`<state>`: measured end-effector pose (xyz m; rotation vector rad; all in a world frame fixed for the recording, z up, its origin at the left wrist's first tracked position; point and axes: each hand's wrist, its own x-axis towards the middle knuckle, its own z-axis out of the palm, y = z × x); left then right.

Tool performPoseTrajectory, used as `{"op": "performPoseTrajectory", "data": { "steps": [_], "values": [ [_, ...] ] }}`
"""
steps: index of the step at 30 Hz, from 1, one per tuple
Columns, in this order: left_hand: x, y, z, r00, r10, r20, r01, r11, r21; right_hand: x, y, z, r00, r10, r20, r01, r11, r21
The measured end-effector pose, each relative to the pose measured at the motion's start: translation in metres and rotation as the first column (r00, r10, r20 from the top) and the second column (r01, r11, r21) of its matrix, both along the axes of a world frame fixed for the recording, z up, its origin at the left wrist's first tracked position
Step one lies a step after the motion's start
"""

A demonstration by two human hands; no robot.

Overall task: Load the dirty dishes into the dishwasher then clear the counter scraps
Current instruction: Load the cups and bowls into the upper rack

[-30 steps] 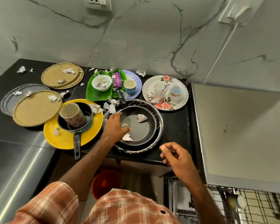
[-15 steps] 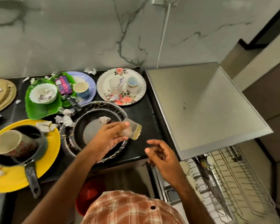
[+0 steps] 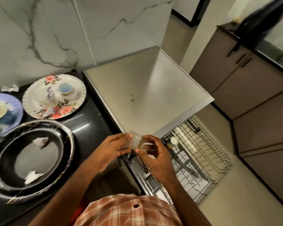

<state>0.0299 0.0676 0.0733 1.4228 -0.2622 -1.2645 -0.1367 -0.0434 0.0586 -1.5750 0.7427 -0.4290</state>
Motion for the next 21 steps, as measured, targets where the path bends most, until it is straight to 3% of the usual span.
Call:
{"op": "performPoseTrajectory", "data": {
  "steps": [3,5,9,11,13,16,18,21],
  "values": [
    [-0.017,-0.03,-0.016,0.992,-0.043,0.115,0.029,0.992,0.119,-0.028,-0.024,-0.024,0.989,-0.123,-0.083,0.121,0.992,-0.02],
    [-0.025,-0.047,-0.026,0.954,-0.115,0.278,0.045,0.968,0.245,-0.048,-0.043,-0.047,0.965,-0.215,-0.152,0.213,0.977,-0.033],
    [-0.038,-0.071,-0.038,0.726,-0.393,0.564,0.111,0.877,0.467,-0.081,-0.084,-0.1,0.899,-0.354,-0.26,0.351,0.934,-0.057],
    [-0.041,-0.082,-0.045,0.578,-0.541,0.611,0.163,0.811,0.562,-0.091,-0.105,-0.129,0.878,-0.361,-0.316,0.358,0.931,-0.068],
    [-0.042,-0.09,-0.053,0.46,-0.665,0.588,0.187,0.72,0.668,-0.095,-0.122,-0.152,0.868,-0.317,-0.381,0.313,0.947,-0.076],
    [-0.042,-0.104,-0.064,0.439,-0.71,0.551,0.146,0.661,0.736,-0.09,-0.154,-0.196,0.872,-0.194,-0.448,0.159,0.981,-0.116],
    [-0.042,-0.11,-0.067,0.392,-0.734,0.554,0.102,0.633,0.767,-0.083,-0.173,-0.227,0.835,-0.119,-0.537,0.009,0.979,-0.204],
    [-0.041,-0.116,-0.068,0.232,-0.826,0.514,0.031,0.534,0.845,-0.068,-0.192,-0.26,0.721,-0.015,-0.693,-0.196,0.954,-0.225]
  ]
}}
